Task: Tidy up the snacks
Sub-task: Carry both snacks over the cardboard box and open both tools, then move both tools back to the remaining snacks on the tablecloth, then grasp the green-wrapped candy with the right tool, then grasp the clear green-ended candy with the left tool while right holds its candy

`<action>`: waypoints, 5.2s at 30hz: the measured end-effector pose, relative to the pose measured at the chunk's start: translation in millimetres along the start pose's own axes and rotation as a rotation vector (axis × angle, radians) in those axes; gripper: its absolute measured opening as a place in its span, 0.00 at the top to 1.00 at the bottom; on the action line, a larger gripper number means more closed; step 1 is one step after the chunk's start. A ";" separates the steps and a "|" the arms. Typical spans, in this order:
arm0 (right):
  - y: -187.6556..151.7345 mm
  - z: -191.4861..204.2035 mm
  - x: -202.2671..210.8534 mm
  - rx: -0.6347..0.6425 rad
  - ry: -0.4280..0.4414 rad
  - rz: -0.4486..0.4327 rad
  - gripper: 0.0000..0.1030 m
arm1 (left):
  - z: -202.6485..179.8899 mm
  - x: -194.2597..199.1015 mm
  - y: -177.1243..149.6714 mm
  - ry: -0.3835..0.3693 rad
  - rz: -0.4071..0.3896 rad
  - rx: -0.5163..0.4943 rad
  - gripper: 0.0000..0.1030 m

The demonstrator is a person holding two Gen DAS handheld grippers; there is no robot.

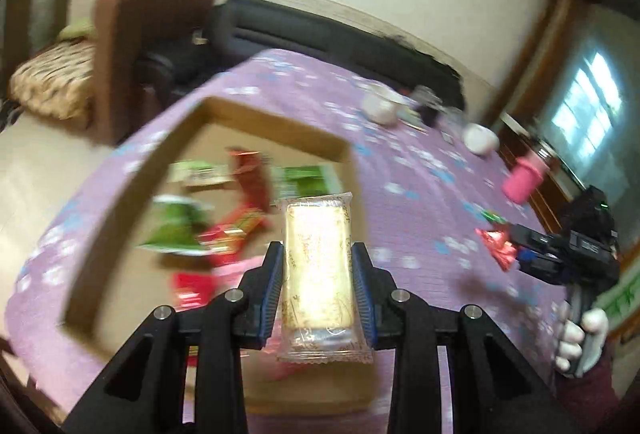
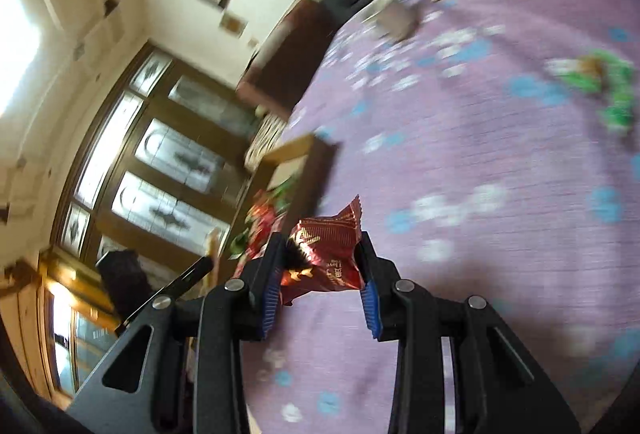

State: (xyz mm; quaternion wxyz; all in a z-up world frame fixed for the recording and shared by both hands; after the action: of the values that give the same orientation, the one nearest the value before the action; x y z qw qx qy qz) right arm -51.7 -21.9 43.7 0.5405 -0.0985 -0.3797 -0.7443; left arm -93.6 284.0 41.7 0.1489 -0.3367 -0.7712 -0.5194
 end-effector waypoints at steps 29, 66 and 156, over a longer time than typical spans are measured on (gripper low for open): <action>4.8 112.1 -127.6 0.287 -0.208 0.012 0.44 | 24.0 37.6 -2.1 -0.081 -0.149 0.105 0.23; 59.2 -167.4 78.5 -0.036 -0.732 -0.178 0.39 | -161.6 -69.6 -72.7 -0.295 0.278 -0.194 0.20; 26.4 -190.8 125.3 -0.243 -0.318 -0.268 0.76 | -270.8 -215.0 0.6 -0.358 0.306 -0.486 0.69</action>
State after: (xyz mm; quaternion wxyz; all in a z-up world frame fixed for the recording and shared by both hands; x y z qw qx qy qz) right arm -27.8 -244.9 -6.6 0.3545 -0.2274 -0.3775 -0.8247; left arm 31.1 -38.3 30.2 0.0030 -0.5600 -0.5793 -0.5923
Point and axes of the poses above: each gripper's, at about its wrist camera, not at the fingertips, and x roughly against the way its jaws point, z to its left, y to its top, the point moved 5 cm from there along -x, roughly the way its jaws point, and after that the axes turned 8 degrees about -y, right-handed, at the moved point
